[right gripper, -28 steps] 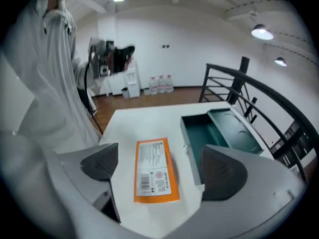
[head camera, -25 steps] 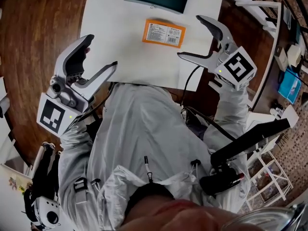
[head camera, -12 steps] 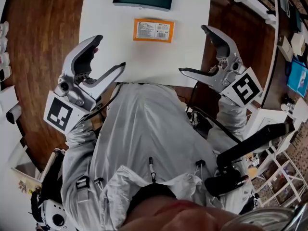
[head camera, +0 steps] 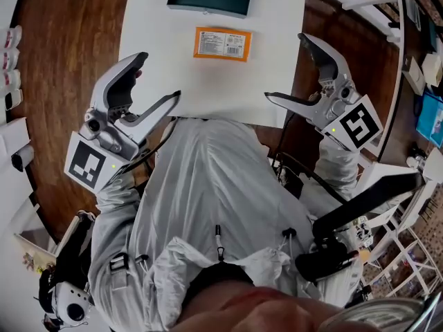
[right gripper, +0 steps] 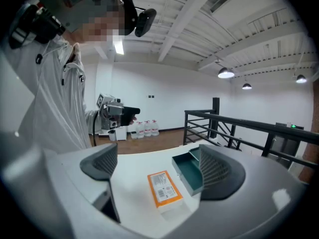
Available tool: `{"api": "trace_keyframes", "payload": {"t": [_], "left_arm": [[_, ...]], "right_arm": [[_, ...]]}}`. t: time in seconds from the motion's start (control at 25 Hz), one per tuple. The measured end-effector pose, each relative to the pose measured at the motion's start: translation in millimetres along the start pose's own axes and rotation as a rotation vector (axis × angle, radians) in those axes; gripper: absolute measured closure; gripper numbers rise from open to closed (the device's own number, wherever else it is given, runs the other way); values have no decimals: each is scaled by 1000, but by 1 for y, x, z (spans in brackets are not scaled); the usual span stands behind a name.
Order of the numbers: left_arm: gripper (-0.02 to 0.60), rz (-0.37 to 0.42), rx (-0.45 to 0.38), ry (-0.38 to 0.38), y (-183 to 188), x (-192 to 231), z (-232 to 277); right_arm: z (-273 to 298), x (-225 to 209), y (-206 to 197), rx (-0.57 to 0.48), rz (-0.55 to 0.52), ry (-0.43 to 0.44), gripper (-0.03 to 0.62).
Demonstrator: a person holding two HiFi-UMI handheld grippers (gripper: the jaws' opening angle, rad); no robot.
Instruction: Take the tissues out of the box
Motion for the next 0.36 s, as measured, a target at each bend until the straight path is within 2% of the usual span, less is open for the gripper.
{"api": "trace_keyframes", "payload": {"t": [0.36], "left_arm": [[261,5,-7,2,0,-1,-12]], "right_arm": [[13,9,5,10,-18,31,79]]}}
Point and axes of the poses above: the fingertips, and each gripper's own axes: z forward along the fingers, x to its left, y out of its top, the point moved 9 cm from there along -z, backward along the fingers, and after that the axes turned 7 degrees about -x, right-handed, at the moved point
